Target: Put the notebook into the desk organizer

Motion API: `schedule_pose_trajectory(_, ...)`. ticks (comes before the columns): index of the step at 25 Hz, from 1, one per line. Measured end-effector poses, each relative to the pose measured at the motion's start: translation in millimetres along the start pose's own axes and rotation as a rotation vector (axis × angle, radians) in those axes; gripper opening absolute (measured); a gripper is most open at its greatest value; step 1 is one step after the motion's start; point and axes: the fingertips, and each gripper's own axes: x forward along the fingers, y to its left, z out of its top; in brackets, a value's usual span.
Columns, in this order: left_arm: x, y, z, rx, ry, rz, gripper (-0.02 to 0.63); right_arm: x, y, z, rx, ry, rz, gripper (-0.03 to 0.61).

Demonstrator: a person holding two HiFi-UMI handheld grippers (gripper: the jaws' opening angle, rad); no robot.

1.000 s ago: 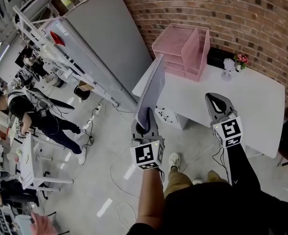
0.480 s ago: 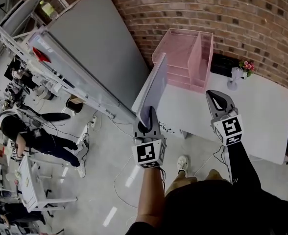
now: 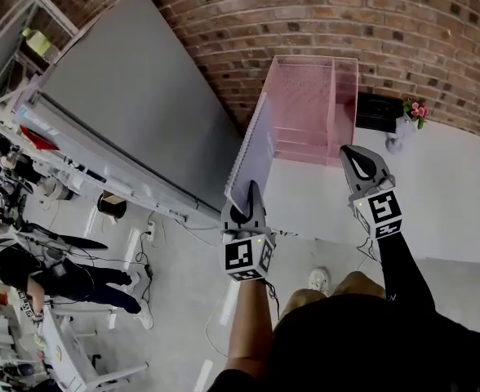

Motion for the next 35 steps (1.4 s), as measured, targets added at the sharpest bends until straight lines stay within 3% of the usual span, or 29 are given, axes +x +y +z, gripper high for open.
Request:
schedule_pose_trajectory(7,19,24,-42,-0.242,0.019,-0.118,0.038,24,6,-16,-0.005,0.044,-0.047,0.021)
schedule_pose_trajectory(13,24,31,-82,-0.583,0.024,-0.197,0.038,29,11,-27,-0.013,0.088,-0.058,0.021)
schedule_pose_trajectory(17,23,32,-107,-0.790,0.037,-0.227,0.038,30,15,-28,-0.009,0.102,-0.062,0.021)
schedule_pose_trajectory(24,17,24,-148,-1.035,0.073,-0.235,0.038,32,23,-32,-0.021,0.122,-0.046,0.021)
schedule_pose_trajectory(28,16,23,-153,-1.087,0.057,-0.221,0.038,33,27,-35,-0.040,0.135,-0.031,0.021)
schedule_pose_trajectory(35,18,10,-184,-1.146,0.115,-0.212,0.038,34,31,-48,-0.037,0.159,-0.020,0.021)
